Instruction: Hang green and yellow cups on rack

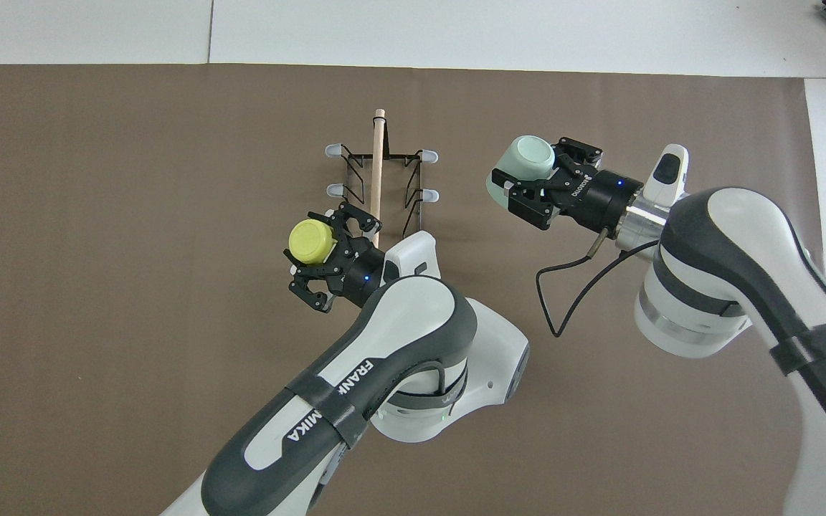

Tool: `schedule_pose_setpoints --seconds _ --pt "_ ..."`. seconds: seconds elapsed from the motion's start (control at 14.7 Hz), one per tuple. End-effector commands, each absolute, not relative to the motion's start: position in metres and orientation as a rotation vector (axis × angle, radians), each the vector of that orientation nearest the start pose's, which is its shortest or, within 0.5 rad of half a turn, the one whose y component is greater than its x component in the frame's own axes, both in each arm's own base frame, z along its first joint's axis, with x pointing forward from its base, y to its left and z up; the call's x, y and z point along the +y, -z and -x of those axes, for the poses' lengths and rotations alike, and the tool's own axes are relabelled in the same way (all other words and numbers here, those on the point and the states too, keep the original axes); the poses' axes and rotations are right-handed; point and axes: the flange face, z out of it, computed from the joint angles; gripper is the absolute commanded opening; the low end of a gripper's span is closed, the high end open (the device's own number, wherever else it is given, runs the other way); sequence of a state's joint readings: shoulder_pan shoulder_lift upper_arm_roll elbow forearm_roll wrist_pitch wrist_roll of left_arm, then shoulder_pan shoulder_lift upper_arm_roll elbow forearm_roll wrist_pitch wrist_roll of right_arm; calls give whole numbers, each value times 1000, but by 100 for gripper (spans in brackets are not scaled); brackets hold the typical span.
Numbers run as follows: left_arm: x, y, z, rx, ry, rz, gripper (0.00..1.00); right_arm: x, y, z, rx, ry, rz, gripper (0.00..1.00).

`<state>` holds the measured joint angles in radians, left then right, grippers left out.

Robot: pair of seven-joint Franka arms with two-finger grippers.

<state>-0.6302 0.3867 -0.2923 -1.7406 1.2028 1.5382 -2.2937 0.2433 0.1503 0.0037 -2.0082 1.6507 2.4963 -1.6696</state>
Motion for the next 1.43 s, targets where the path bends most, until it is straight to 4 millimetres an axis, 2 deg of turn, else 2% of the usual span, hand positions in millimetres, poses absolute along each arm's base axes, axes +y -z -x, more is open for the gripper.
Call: schedule_pose_setpoints --seconds 0.0,0.07,0.14,0.2,0.61,0.82,0.88,0.95,1.09,1.36 --pt "-423 -379 -467 -1166 1403 2044 0 141 -415 -583 -663 1167 2082 0" --pt "-423 -378 -467 -1165 1402 2044 0 140 -415 -583 -663 1168 2084 0" --pt "-423 -378 -467 -1165 1402 2045 20 140 -414 -584 -664 1167 2084 0" --pt "-424 -379 -467 -1168 1403 2046 99 140 -414 -584 -664 1167 2085 0" --pt "-431 -385 -463 -1166 1418 2049 100 143 -416 -583 -666 1171 2084 0" --pt "-418 -396 -474 -1175 1428 2032 100 176 -414 -574 -601 1179 2093 0" --pt "-409 -409 -478 -1189 1437 2032 100 185 -412 -572 -591 1176 2105 0" --pt "-392 -424 -486 -1195 1434 2053 100 187 -415 -575 -588 1191 2113 0" --pt "-350 -465 -503 -1221 1414 2088 100 196 -414 -572 -596 1189 2129 0" --pt "-270 -508 -549 -1232 1250 2215 100 196 -413 -572 -589 1191 2137 0"
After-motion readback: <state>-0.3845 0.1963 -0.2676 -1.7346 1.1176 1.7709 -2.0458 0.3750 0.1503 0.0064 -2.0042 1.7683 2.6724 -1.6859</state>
